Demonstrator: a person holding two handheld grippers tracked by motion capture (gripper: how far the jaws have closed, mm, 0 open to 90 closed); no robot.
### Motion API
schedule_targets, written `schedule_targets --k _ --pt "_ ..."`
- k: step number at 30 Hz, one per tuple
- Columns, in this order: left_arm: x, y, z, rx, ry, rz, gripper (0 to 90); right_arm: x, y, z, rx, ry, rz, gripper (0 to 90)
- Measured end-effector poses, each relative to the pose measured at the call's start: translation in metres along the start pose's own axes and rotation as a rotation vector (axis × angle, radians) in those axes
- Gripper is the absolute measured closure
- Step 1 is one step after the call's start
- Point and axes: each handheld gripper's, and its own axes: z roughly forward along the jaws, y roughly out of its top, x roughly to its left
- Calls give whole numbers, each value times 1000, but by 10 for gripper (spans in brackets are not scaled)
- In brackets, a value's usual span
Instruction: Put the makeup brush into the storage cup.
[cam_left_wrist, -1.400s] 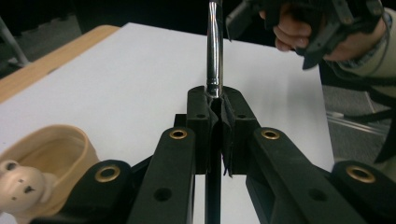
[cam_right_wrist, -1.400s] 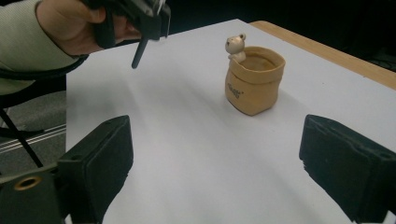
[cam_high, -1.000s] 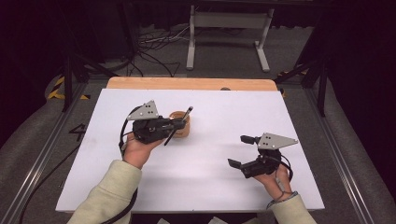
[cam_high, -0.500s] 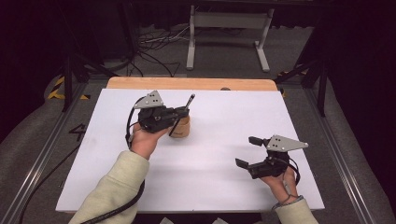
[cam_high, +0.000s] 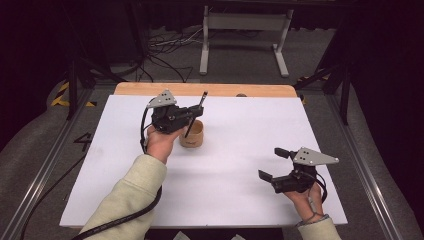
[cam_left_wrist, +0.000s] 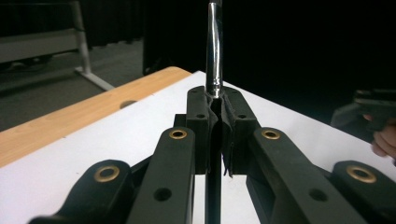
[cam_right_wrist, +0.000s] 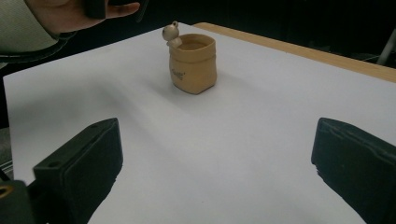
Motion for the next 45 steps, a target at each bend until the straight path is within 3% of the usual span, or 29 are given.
schedule_targets --k 8,11,17,25,29,33,36,45 --pt "5 -2 6 -45 40 -50 832 -3 -3 -3 -18 -13 25 19" --pt "7 -2 9 -70 78 -80 832 -3 -4 -1 -7 -4 24 20" --pt "7 -3 16 -99 127 -101 831 -4 -3 -1 -3 6 27 20" --pt "7 -4 19 -106 147 -91 829 -4 -3 -1 -7 10 32 21" --pt "9 -6 19 -138 162 -69 829 -4 -3 2 -5 23 30 22" --pt "12 -10 21 -137 176 -48 829 -4 -3 3 -3 26 30 22" --pt "16 -14 23 -143 174 -79 829 -4 -2 2 -9 30 32 21" --pt "24 -25 30 -167 193 -96 828 -3 -2 4 -4 64 30 22"
